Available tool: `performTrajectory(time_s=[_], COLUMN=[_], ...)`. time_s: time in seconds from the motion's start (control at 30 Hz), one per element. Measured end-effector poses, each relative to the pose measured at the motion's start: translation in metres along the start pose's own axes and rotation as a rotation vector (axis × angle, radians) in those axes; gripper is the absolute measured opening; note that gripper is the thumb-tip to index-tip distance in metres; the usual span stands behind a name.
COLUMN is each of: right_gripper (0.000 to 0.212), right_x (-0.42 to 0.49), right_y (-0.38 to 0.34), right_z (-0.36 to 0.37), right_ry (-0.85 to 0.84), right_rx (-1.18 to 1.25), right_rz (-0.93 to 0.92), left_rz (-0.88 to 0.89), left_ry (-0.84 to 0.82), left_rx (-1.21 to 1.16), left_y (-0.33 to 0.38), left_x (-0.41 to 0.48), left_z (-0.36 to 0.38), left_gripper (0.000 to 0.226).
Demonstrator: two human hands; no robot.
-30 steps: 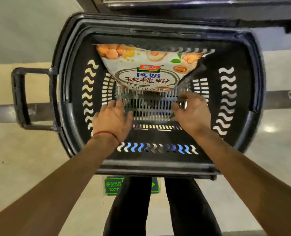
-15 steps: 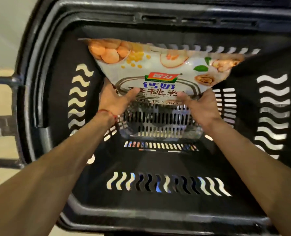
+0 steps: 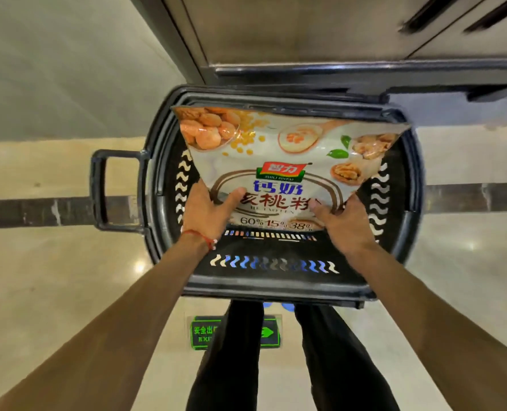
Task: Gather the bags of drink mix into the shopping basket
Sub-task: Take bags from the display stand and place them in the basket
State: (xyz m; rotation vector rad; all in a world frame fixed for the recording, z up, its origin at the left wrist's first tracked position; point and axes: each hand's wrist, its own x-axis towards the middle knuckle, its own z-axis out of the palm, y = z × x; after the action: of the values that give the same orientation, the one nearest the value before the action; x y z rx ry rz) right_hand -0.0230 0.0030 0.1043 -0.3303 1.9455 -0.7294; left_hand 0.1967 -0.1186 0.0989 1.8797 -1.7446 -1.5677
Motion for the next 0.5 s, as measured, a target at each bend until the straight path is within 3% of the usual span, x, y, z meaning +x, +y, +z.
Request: performTrajectory(time_s=[0.23,0.37,0.5], right_gripper=[0.043,0.032,0.032], right_x=[-0.111,-0.183,-0.248], right_y=[-0.068,-0.113,-0.153], right_z=[-0.048,-0.077,-0.105], right_ry=[0.007,0.005,0.040], right_rx=[0.049,0.137,0.249], right_rz=[-0.011,-0.041,-0.103], left_rz=[0.022,0.017,0.063], left_ry=[0.032,0.005,-0.033], left_rx=[-0.056,-0.153,-0.224], left_y=[0.077,0.125,0.171], left_x=[-0.090,-0.142,-0.189], left_z=[-0.059,-0.089,-0.112], left_gripper=[0.069,0.051,0.055])
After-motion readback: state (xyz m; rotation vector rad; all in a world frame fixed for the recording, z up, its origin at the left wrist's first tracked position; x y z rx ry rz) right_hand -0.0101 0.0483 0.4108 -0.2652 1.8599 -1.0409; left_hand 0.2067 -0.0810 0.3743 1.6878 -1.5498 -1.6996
